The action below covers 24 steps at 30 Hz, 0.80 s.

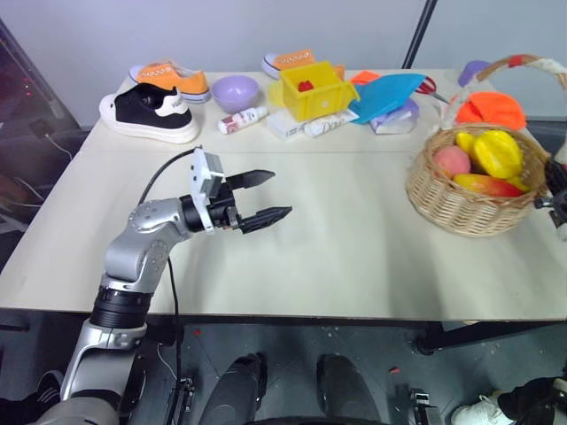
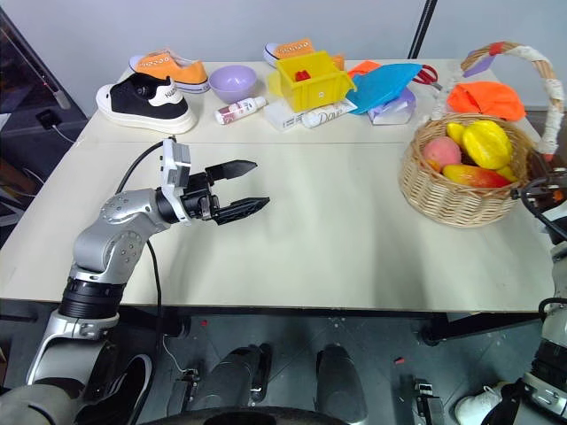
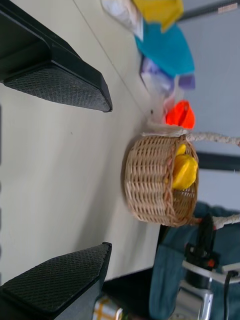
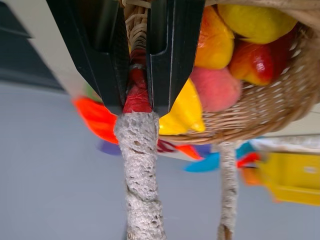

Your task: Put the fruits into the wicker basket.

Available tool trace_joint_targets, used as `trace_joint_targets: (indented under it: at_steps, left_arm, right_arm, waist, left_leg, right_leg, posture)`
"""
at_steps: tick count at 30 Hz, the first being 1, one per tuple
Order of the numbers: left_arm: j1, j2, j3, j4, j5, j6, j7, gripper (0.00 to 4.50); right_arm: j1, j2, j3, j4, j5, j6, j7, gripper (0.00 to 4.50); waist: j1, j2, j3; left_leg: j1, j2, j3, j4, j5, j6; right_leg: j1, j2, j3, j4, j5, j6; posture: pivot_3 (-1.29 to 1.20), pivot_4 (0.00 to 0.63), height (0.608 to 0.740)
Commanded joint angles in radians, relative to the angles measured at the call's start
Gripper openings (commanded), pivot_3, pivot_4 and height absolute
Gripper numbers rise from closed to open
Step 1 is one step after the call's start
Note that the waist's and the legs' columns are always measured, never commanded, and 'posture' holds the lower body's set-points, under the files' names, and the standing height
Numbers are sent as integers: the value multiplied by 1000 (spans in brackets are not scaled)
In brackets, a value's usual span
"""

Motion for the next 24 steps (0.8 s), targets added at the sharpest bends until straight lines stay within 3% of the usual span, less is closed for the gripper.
trace_joint_targets:
  at_steps: [1, 12, 13, 15, 16, 20, 21, 24]
  left_arm:
    - [-28, -7, -9, 12, 7, -17, -32, 4500]
    - [-8, -27, -1, 15, 27, -32, -27, 4500]
    - [-4, -25, 1, 11, 27, -31, -24, 4500]
    - [1, -24, 4, 5, 26, -29, -18, 4500]
    - [3, -22, 6, 4, 26, -29, -16, 4500]
    - [13, -20, 12, 5, 28, -32, -6, 4500]
    - [16, -21, 13, 3, 27, -30, -3, 4500]
    - [24, -19, 17, -2, 24, -32, 4, 4500]
  right_arm:
    - [22, 10, -57, -69, 10, -50, -37, 15]
    - [50, 146, -70, -76, 130, 1, -140, 15]
    - [56, 149, -58, -82, 133, 2, -139, 989]
    - [63, 142, -33, -92, 117, -4, -141, 1744]
    - [60, 141, -33, -94, 122, -1, -148, 2446]
    - [77, 120, -22, -113, 117, -1, -140, 4180]
    - [84, 118, -21, -120, 114, 0, -141, 4393]
    - [145, 142, -23, -184, 109, -15, -142, 4393]
  waist:
    - [3, 0, 0]
    - [3, 0, 0]
    - [3, 0, 0]
    - [3, 1, 0]
    - [3, 1, 0]
    - [4, 1, 0]
    - [4, 1, 0]
    - [7, 1, 0]
  left_leg:
    - [0, 0, 0, 0, 0, 0]
    - [0, -1, -1, 1, 0, 0]
    - [0, -1, -1, 1, 0, 0]
    - [0, 0, -1, 1, 0, 0]
    - [0, 0, -1, 1, 0, 0]
    - [0, -1, -1, 1, 0, 0]
    - [0, -1, -1, 1, 0, 0]
    - [0, -1, -1, 1, 0, 0]
  right_leg:
    - [0, 0, 0, 0, 0, 0]
    - [1, 0, 0, 0, 0, 0]
    - [1, 0, 0, 0, 0, 0]
    - [1, 0, 0, 0, 0, 0]
    - [1, 0, 0, 0, 0, 0]
    - [1, 0, 0, 0, 0, 0]
    - [1, 0, 0, 0, 0, 0]
    - [1, 0, 0, 0, 0, 0]
  posture:
    - [0, 150, 740]
    - [0, 150, 740]
    - [0, 150, 740]
    - [0, 150, 740]
    - [0, 150, 740]
    - [0, 150, 740]
    - [0, 150, 740]
    - [0, 150, 740]
